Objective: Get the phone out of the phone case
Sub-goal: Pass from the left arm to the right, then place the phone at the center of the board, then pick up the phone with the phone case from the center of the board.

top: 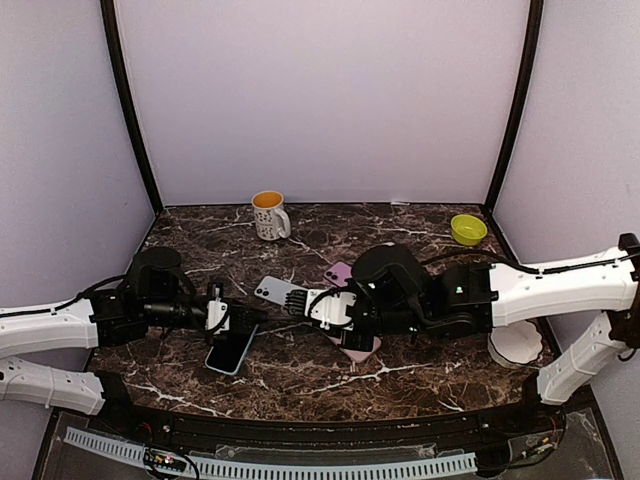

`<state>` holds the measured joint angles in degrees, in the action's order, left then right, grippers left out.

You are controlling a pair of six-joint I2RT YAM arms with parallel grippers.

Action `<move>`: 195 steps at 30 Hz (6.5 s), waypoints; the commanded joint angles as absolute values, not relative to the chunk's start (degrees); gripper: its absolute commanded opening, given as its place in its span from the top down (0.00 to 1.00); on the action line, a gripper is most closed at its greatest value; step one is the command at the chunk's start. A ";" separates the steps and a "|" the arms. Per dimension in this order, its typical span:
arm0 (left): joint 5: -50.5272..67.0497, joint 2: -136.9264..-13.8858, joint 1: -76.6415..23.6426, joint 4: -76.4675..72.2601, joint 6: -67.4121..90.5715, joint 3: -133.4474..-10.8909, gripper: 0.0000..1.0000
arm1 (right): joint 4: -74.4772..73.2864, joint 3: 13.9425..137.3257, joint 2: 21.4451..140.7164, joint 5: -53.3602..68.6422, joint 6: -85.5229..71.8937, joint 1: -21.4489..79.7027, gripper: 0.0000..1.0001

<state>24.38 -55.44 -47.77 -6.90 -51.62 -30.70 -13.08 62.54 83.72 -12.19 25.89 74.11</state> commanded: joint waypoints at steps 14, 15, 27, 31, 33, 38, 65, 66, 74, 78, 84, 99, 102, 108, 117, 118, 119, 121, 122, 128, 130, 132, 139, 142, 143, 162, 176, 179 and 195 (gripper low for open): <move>23.62 -54.32 -47.73 -12.12 -49.91 -32.08 1.00 | -8.57 60.34 84.81 -17.71 26.78 75.52 0.79; 23.59 -54.32 -47.77 -12.13 -49.92 -32.12 1.00 | -8.40 60.23 84.77 -17.56 26.87 75.57 0.80; 23.71 -54.40 -47.78 -12.13 -50.34 -31.82 0.95 | -6.22 60.07 85.51 -18.06 23.92 75.67 1.00; 23.50 -54.40 -47.80 -12.04 -50.45 -31.82 0.57 | -5.64 59.40 84.75 -19.33 20.50 75.60 1.00; 23.67 -54.40 -47.76 -12.04 -50.60 -31.88 0.45 | -5.03 58.45 83.76 -20.62 18.62 75.43 1.00; 23.01 -54.42 -47.80 -12.31 -50.81 -31.85 0.29 | -6.02 55.72 80.88 -23.53 12.10 74.01 1.00; 18.91 -55.51 -47.78 -12.79 -50.13 -32.43 0.23 | -25.48 47.08 86.73 -44.60 -25.71 57.57 1.00; 18.86 -55.53 -47.76 -12.80 -50.12 -32.48 0.23 | -25.79 47.29 87.94 -44.47 -25.81 57.56 1.00; 18.57 -55.63 -47.77 -12.83 -50.15 -32.34 0.23 | -26.63 48.25 92.80 -41.32 -24.33 57.55 1.00; 18.52 -55.62 -47.76 -12.83 -50.18 -32.35 0.23 | -26.36 48.25 92.82 -38.06 -23.09 57.57 0.84; 18.46 -55.63 -47.74 -12.81 -50.19 -32.34 0.23 | -25.85 47.54 91.62 -35.36 -22.74 57.57 0.74; 14.07 -57.47 -47.76 -13.01 -47.88 -32.90 0.23 | -22.35 46.41 81.94 -28.16 -24.29 57.55 0.48; 10.62 -59.14 -47.78 -12.47 -44.49 -34.65 0.24 | -20.87 46.69 79.28 -28.61 -24.13 57.56 0.37; 2.33 -62.43 -47.81 -6.40 -32.29 -40.97 0.25 | -15.91 47.85 76.30 -31.29 -23.92 57.52 0.19; -11.38 -63.71 -47.73 14.29 -8.15 -52.00 0.13 | -12.32 52.02 78.93 -29.53 -24.98 57.51 0.11; -11.79 -64.13 -47.77 17.72 -6.36 -52.76 0.10 | -12.04 52.44 79.30 -28.88 -25.18 57.56 0.10; -11.69 -64.37 -47.78 20.80 -3.68 -54.21 0.09 | -11.82 52.78 79.66 -28.38 -25.33 57.57 0.10; -11.31 -65.00 -47.79 24.17 1.38 -55.62 0.05 | -12.02 53.87 80.81 -27.14 -25.40 57.49 0.08; -11.33 -65.45 -47.80 25.18 5.55 -55.94 0.02 | -12.12 54.38 81.38 -26.36 -25.48 57.47 0.08; -12.92 -67.75 -47.67 35.23 16.25 -57.88 0.01 | -13.44 55.95 83.93 -25.27 -26.77 57.49 0.04; -14.38 -70.22 -47.44 41.27 19.88 -59.55 0.01 | -13.53 55.45 83.70 -24.77 -26.78 57.48 0.02; -14.78 -73.47 -47.10 47.83 24.34 -61.57 0.01 | -13.51 55.13 83.59 -23.88 -26.83 57.45 0.01; -8.84 -82.15 -47.00 59.77 32.40 -62.38 0.01 | -13.38 54.16 83.93 -22.64 -26.46 57.48 0.01; -5.61 -81.95 -46.89 57.25 32.55 -59.86 0.01 | -12.58 53.33 83.60 -21.41 -26.63 57.56 0.01; -4.32 -82.10 -46.91 56.79 32.37 -58.87 0.01 | -12.26 53.08 83.46 -21.06 -26.61 57.49 0.01; -0.21 -87.07 -44.85 42.77 28.51 -49.80 0.01 | -10.46 50.98 82.43 -18.34 -26.91 57.51 0.01; -0.28 -90.80 -43.61 36.95 27.70 -47.71 0.04 | -10.92 51.66 84.06 -17.97 -26.90 57.55 0.01; -2.23 -89.66 -43.68 35.42 28.34 -47.25 0.11 | -11.16 51.72 84.19 -18.11 -26.94 57.53 0.01; -7.61 -76.97 -46.91 32.02 20.63 -50.54 0.35 | -7.59 53.07 75.31 -4.60 -37.27 57.52 0.02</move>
